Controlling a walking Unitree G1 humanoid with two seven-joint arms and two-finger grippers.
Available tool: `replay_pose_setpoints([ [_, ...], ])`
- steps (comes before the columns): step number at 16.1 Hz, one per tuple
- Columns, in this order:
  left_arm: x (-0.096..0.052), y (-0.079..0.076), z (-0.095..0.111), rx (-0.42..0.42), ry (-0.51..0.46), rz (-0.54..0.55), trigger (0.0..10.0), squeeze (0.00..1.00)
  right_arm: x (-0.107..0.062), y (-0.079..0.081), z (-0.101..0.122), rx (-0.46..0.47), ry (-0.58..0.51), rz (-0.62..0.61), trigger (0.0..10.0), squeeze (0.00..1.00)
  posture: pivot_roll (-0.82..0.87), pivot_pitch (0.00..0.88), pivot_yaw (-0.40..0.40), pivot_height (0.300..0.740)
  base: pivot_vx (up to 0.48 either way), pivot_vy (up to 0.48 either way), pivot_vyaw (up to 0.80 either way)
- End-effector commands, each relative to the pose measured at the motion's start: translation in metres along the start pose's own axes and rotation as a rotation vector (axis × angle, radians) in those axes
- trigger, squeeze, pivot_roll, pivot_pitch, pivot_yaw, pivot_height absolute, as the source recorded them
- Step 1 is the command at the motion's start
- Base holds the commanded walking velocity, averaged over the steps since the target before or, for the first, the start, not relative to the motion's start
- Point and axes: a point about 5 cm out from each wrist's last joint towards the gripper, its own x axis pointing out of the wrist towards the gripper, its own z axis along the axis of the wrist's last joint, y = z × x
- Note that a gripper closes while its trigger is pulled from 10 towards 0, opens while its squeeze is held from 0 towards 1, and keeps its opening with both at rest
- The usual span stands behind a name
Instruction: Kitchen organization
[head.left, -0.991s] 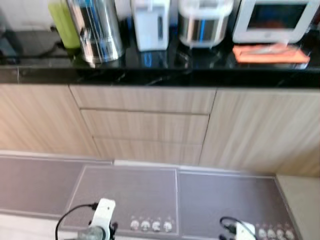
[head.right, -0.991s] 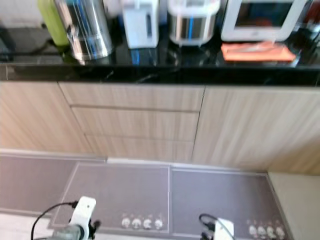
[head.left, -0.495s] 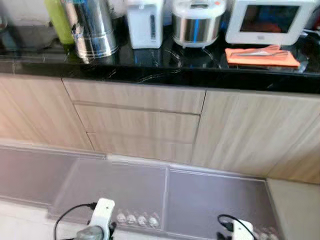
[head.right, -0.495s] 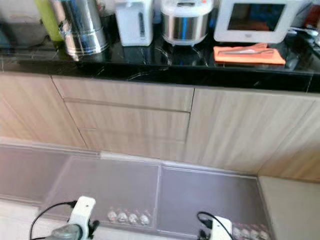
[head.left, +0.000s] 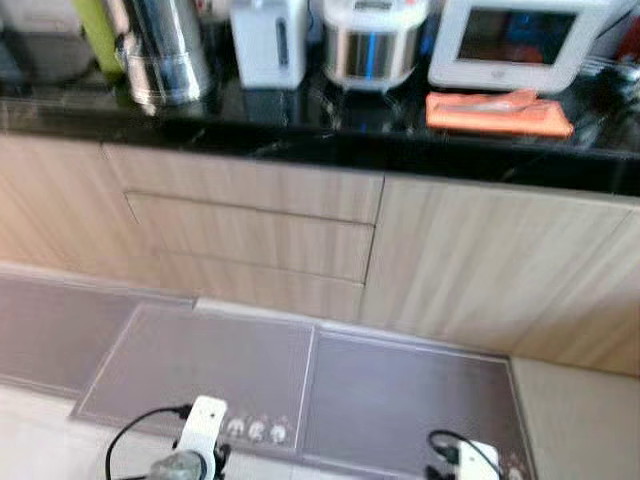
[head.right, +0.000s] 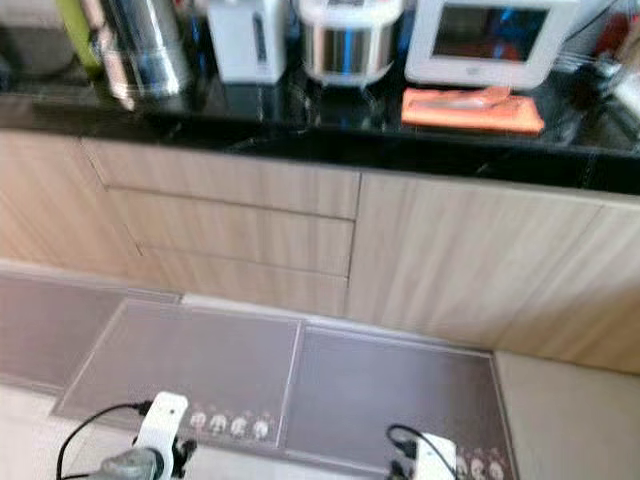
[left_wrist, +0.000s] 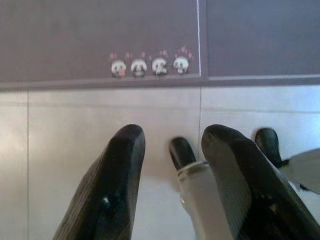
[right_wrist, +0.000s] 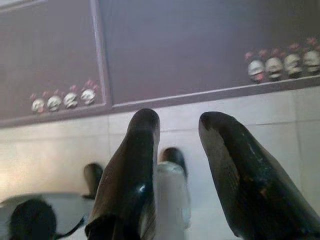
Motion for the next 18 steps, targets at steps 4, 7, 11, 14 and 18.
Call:
replay_pose_setpoints([
  [4, 0.000, 0.001, -0.001, -0.001, 0.004, 0.000, 10.0, 0.00, -0.001, -0.005, 0.000, -0.002, 0.004, -0.011, 10.0, 0.00, -0.09, 0.000, 0.018, 0.740, 0.000, 0.000, 0.00],
  [7, 0.000, 0.001, -0.002, -0.018, 0.002, 0.000, 10.0, 0.00, -0.002, -0.008, -0.002, -0.009, 0.017, -0.018, 10.0, 0.00, -0.09, 0.000, 0.013, 0.740, 0.000, 0.000, 0.00],
  [11, -0.003, 0.008, -0.009, -0.028, 0.017, 0.013, 10.0, 0.00, -0.002, -0.010, -0.002, -0.017, 0.029, -0.021, 10.0, 0.00, -0.09, 0.000, 0.010, 0.740, 0.000, 0.000, -0.70],
  [14, -0.004, 0.009, -0.015, -0.033, 0.028, 0.018, 10.0, 0.00, -0.001, -0.007, -0.001, -0.021, 0.029, -0.014, 10.0, 0.00, -0.09, 0.000, 0.009, 0.740, 0.000, 0.000, -0.68],
  [18, -0.005, 0.011, -0.017, -0.039, 0.029, 0.022, 10.0, 0.00, 0.003, 0.007, 0.002, -0.028, 0.027, -0.002, 10.0, 0.00, -0.09, 0.000, 0.009, 0.740, 0.000, 0.000, -0.67],
])
